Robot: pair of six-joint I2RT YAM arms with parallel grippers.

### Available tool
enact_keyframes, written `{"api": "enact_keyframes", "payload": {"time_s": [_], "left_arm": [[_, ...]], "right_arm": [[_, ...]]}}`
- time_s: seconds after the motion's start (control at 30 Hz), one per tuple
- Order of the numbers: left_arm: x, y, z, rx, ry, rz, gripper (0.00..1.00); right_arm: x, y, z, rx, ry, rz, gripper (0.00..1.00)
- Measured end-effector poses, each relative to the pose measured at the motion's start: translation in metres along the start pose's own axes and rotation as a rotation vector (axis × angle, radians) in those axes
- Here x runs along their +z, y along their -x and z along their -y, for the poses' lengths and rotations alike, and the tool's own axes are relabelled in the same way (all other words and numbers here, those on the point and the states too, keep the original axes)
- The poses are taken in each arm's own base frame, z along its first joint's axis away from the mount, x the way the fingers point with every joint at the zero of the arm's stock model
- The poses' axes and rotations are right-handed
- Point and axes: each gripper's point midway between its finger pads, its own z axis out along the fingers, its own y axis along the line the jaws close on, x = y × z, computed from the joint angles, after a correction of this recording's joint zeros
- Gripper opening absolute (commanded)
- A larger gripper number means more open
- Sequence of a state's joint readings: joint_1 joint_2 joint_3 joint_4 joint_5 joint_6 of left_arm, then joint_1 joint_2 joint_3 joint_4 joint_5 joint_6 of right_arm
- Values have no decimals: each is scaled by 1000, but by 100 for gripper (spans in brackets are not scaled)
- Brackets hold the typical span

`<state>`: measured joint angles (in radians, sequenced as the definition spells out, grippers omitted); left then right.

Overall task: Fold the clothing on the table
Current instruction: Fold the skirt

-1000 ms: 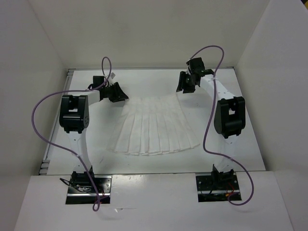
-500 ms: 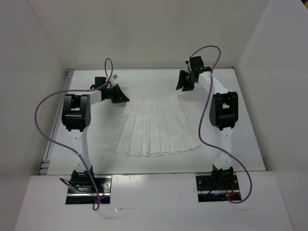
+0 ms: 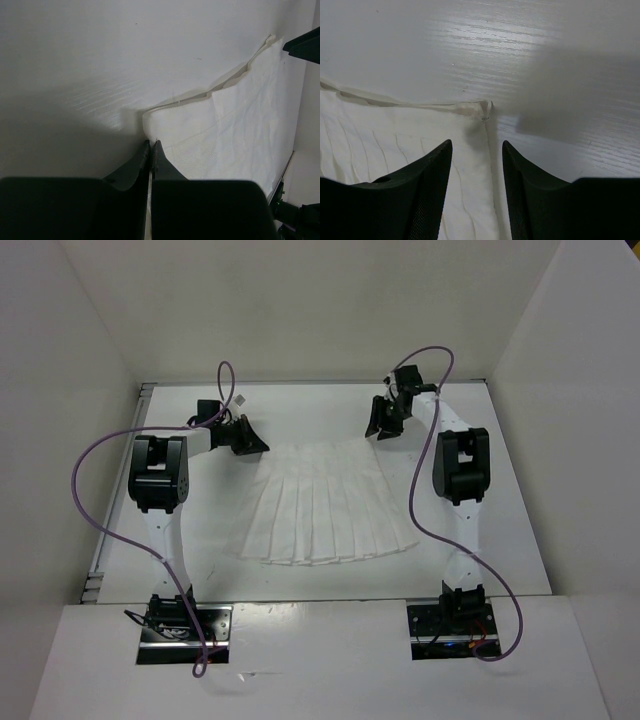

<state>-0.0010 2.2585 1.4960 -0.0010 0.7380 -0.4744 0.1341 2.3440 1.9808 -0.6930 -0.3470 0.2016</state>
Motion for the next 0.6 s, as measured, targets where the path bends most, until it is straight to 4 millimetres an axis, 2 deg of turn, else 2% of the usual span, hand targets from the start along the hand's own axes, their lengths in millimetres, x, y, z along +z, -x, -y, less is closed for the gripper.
{"api": "enact_keyframes", "payload": {"time_s": [0.2,0.27,0.4,0.5,0.6], "left_arm": [[0,0,0,-1,0,0,0],[0,0,0,-1,0,0,0],[0,0,0,-3,-2,-2,0],[1,-1,0,-5,-8,-5,0],[2,-2,1,-10,-20,-11,0]], "right_arm": [[16,-12,2,12,29,-45,50],[16,-11,0,11,42,-44,50],[20,-10,-4,2,71,-50,45],[24,-10,-10,-5,108,-58,34],[30,-14,-16,-11,144,-75,8]]}}
